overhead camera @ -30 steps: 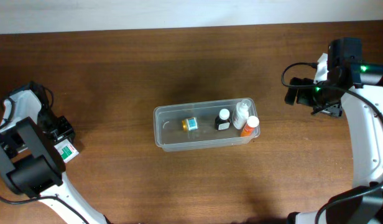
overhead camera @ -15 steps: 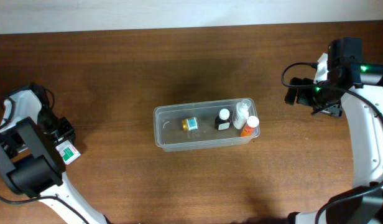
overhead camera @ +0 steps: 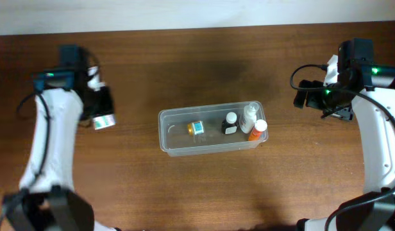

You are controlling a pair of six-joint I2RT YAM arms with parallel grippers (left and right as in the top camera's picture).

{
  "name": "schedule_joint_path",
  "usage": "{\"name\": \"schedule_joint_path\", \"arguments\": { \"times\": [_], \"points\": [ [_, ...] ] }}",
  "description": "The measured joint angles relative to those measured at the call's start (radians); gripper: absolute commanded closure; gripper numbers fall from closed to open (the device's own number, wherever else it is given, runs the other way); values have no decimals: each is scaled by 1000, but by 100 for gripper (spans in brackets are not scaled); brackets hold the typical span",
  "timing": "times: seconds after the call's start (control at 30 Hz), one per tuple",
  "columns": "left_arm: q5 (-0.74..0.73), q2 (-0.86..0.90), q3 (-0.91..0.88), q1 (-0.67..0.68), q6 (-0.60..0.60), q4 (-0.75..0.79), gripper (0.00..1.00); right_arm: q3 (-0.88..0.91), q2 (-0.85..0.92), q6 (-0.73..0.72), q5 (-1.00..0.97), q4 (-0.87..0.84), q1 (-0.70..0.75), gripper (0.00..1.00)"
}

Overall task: Pack container
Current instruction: 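Carry the box into the container and release it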

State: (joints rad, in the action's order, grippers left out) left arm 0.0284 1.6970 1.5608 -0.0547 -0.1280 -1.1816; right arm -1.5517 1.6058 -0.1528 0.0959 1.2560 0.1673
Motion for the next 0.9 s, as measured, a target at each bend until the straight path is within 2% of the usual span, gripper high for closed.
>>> {"name": "schedule_joint_path", "arguments": {
  "times": [0.1,0.2,0.33,0.53,0.8,0.9],
  "points": [
    [-13,-79,0,158,85,21,53,0,0,0,0,-1,0,1],
    [-24,-96,0,381,244,67,52,0,0,0,0,-4,0,1],
    [-29,-72,-2,516,366,134,52,0,0,0,0,-4,0,1],
    [-29,46,-6,582,448,151,52,0,0,0,0,-3,0,1],
    [-29,173,-12,619,470,150,51,0,1,0,0,-3,0,1],
    [-29,183,-13,625,476,146,35,0,1,0,0,-3,0,1]
  ]
}}
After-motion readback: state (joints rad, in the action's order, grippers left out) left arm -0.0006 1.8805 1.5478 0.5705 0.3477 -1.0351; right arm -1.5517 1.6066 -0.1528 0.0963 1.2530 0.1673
